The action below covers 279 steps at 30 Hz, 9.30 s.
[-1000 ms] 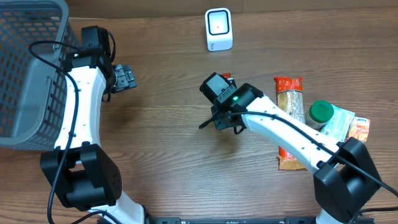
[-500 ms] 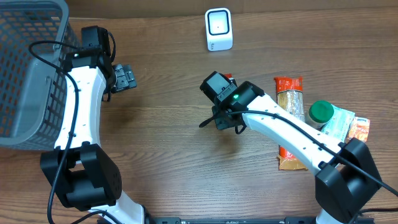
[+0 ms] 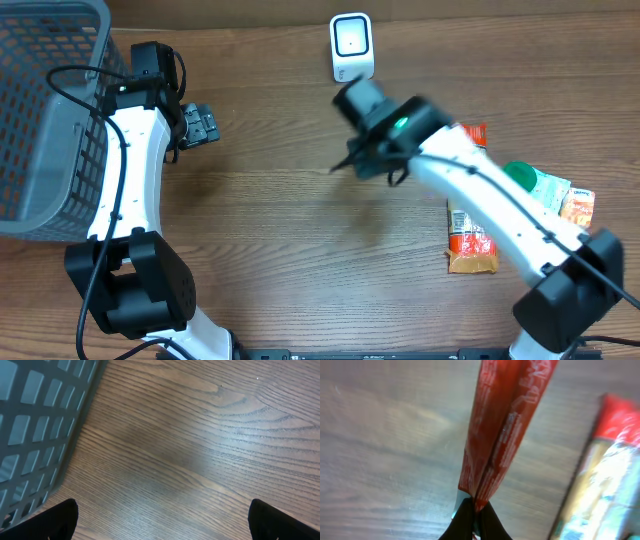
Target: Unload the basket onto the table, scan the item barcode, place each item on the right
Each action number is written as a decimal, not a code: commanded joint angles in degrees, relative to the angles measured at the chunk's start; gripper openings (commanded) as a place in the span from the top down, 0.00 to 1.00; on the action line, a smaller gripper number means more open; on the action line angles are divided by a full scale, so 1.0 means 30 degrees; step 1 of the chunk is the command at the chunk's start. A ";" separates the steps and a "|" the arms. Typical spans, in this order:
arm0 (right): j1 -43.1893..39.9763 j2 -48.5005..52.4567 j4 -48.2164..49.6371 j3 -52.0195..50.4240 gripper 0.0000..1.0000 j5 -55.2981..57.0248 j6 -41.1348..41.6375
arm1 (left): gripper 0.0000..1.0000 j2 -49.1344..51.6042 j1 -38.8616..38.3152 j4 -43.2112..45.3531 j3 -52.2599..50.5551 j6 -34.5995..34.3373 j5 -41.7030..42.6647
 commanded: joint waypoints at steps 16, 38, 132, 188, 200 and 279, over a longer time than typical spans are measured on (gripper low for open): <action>-0.3468 0.6601 -0.2805 1.1919 0.97 0.4772 -0.9194 | 0.00 -0.0153 -0.0124 0.0000 0.0335 0.0211 0.0102; -0.2397 1.3799 0.5515 1.1905 0.96 1.6786 -1.5183 | 0.00 -0.0153 -0.0124 0.0000 0.0335 0.0211 0.0102; -0.2783 0.5166 -0.6390 0.6397 0.96 0.3293 0.2477 | 0.00 -0.0153 -0.0124 0.0000 0.0335 0.0211 0.0102; -0.3745 -0.1173 -0.5107 -0.1486 0.00 0.0576 0.4488 | 0.00 -0.0153 -0.0124 0.0000 0.0335 0.0211 0.0102; -0.3752 -0.1173 -0.1792 -0.1486 0.00 0.0364 0.4488 | 0.00 -0.0153 -0.0131 0.0000 0.0335 0.0211 0.0102; -0.4743 -1.3566 0.4532 -0.1494 0.00 0.0517 0.1202 | 0.00 -0.0153 -0.0160 0.0000 0.0335 0.0211 0.0102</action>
